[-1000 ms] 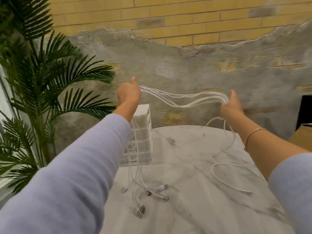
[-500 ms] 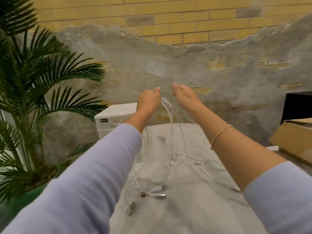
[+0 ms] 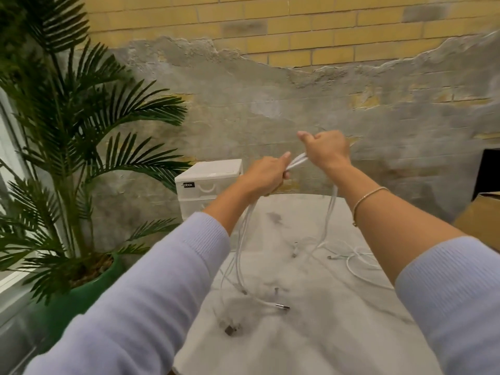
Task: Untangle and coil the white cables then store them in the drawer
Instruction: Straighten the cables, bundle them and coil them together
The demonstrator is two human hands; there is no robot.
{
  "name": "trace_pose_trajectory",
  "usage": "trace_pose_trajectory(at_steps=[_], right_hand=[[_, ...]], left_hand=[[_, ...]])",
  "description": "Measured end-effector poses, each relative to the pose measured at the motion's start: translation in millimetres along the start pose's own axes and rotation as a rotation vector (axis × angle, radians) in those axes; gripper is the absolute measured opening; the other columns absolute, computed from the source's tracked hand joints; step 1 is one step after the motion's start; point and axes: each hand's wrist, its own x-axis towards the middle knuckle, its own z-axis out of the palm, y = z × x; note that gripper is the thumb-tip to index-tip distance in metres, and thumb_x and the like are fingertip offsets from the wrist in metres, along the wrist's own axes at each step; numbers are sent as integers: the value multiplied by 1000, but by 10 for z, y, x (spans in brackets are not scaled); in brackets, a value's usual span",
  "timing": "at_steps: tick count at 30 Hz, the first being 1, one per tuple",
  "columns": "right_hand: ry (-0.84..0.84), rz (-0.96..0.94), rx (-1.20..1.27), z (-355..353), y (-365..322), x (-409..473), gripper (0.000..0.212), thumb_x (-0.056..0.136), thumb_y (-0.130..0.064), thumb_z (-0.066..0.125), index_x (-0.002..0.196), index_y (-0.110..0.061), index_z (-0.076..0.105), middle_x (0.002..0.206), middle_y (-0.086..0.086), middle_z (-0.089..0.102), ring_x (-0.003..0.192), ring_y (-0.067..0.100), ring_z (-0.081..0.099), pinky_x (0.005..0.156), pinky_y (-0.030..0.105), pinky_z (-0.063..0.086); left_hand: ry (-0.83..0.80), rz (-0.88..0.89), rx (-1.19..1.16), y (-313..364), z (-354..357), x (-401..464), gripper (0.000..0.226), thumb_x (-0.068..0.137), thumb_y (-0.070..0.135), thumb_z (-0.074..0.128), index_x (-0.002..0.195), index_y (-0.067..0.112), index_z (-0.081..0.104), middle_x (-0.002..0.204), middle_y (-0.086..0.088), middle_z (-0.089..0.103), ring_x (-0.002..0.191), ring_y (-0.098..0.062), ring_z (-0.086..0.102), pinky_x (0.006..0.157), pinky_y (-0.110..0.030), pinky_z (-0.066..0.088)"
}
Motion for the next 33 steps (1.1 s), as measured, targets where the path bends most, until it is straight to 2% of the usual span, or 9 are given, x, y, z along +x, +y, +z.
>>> trace_pose_trajectory(at_steps=[4, 8, 9, 11, 15, 17, 20, 29, 33], right_hand=[[35, -12, -84, 21, 172, -20, 58, 96, -42, 43, 64, 3, 61, 87, 25, 65, 92, 33, 62, 72, 33, 39], [1, 23, -158, 149, 313, -84, 56, 98, -41, 41, 77, 5, 66, 100, 25, 67, 98, 34, 61, 81, 33, 43], [-2, 40, -154, 175, 345, -89, 56, 98, -41, 41, 74, 4, 65, 102, 24, 67, 99, 34, 60, 82, 32, 43], [12, 94, -122, 188, 413, -82, 53, 97, -42, 43, 71, 0, 62, 102, 23, 67, 99, 33, 60, 75, 30, 40], [11, 183, -151, 209, 566, -24, 55, 96, -46, 43, 96, 2, 70, 102, 20, 67, 92, 30, 59, 69, 25, 30], [5, 204, -165, 224, 642, -11, 56, 95, -47, 44, 98, 2, 70, 103, 20, 67, 94, 31, 59, 70, 26, 34], [-4, 253, -224, 136, 828, 35, 60, 96, -47, 39, 104, 5, 68, 109, 25, 64, 107, 36, 57, 83, 32, 43], [19, 359, -248, 105, 1292, 51, 62, 95, -50, 41, 106, 5, 66, 113, 28, 61, 112, 39, 53, 88, 36, 42], [29, 271, -246, 128, 1360, -37, 60, 96, -48, 41, 94, 4, 69, 100, 28, 65, 101, 40, 58, 77, 34, 39]], left_hand=[[-116, -22, -39, -245, -49, -170, 47, 101, 42, 31, 61, 18, 42, 39, 10, 35, 33, -6, 28, 37, -18, 24], [-183, -55, -16, -433, -57, -266, 44, 101, 41, 32, 64, 18, 39, 50, 4, 32, 42, -10, 25, 43, -22, 21], [-199, -66, -9, -481, -65, -281, 43, 101, 42, 31, 65, 18, 39, 51, 5, 31, 43, -10, 25, 44, -22, 21], [-251, -87, -16, -574, -95, -315, 42, 101, 42, 30, 67, 18, 39, 54, 6, 30, 45, -10, 24, 45, -22, 21], [-354, -124, -36, -710, -134, -379, 40, 102, 39, 28, 68, 18, 35, 56, 6, 26, 47, -9, 21, 46, -20, 19], [-384, -137, -39, -755, -135, -398, 39, 102, 37, 29, 69, 18, 35, 57, 5, 26, 48, -9, 21, 45, -19, 20], [-399, -187, -63, -882, -202, -459, 36, 102, 35, 30, 72, 16, 39, 57, 4, 27, 46, -7, 23, 45, -18, 23], [-363, -330, -102, -1232, -283, -659, 35, 103, 30, 31, 72, 16, 41, 55, 5, 30, 44, -6, 24, 41, -15, 21], [-338, -341, -124, -1203, -305, -639, 34, 103, 30, 31, 74, 17, 41, 56, 5, 29, 46, -7, 22, 41, -15, 19]])
